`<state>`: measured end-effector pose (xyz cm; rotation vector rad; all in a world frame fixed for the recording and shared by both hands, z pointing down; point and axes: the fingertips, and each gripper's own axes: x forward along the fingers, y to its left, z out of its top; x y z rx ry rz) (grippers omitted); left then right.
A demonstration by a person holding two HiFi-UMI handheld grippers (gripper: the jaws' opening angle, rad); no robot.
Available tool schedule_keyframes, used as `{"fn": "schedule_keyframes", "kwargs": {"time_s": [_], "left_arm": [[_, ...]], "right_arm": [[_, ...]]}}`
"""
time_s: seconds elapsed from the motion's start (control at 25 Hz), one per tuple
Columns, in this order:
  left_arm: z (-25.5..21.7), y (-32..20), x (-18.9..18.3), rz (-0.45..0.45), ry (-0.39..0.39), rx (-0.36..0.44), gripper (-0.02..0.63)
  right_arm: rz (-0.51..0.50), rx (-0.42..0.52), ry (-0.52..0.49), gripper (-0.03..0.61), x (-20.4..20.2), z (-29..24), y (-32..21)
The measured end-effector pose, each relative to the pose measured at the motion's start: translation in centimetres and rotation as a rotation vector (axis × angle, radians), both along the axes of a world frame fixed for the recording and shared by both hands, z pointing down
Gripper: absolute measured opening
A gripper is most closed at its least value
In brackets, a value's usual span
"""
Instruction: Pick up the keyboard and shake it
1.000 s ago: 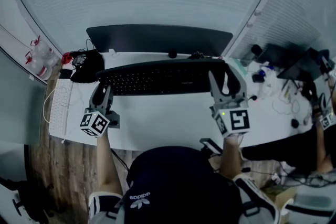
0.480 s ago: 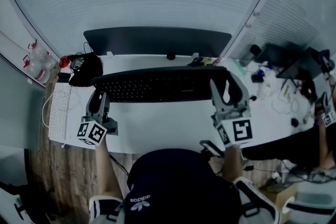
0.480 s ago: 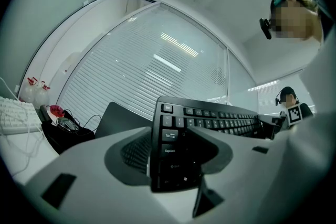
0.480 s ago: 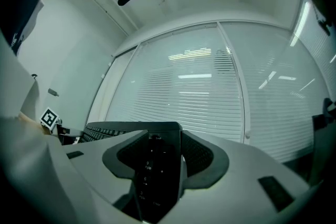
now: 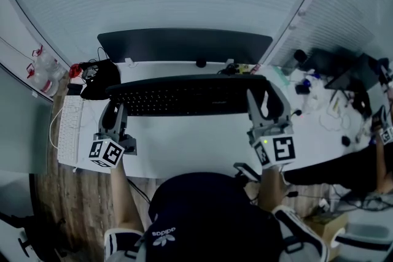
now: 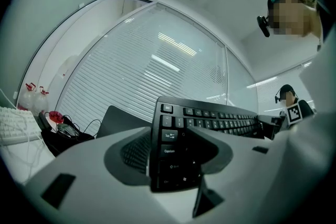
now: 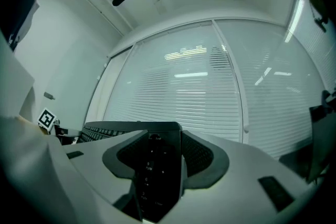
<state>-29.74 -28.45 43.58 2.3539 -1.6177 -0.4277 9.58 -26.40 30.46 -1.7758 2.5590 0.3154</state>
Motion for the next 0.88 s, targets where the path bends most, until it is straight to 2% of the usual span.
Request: {"fn": "schedule_keyframes", "kwargs": {"time_s": [0.12,0.24,0.64,0.88], "left_arm": [[-1.0,-0.2,-0.1,0.003,-0.037,0.013,0.206],[-3.0,-0.3,-0.8,-0.012,-0.113,0.036,0.206],[-12.1,-0.1,-1.2,-0.018,-0.377,0.191,0.206],[-15.3,0.2,-1.6,-0.016,-0.441,0.249,0.206]], "right_arm": [[0.004,-0.005,-0.028,0.195,0.4,0.7,0.3],[-0.01,-0.02,-0.101,0.194,0.6,2.0,0.5],[-0.003,-0.064,-0.258,0.195,1.0,5.3,0.9],[0.002,-0.059,-0.301,0.195,0.0,6.1,1.2]]}}
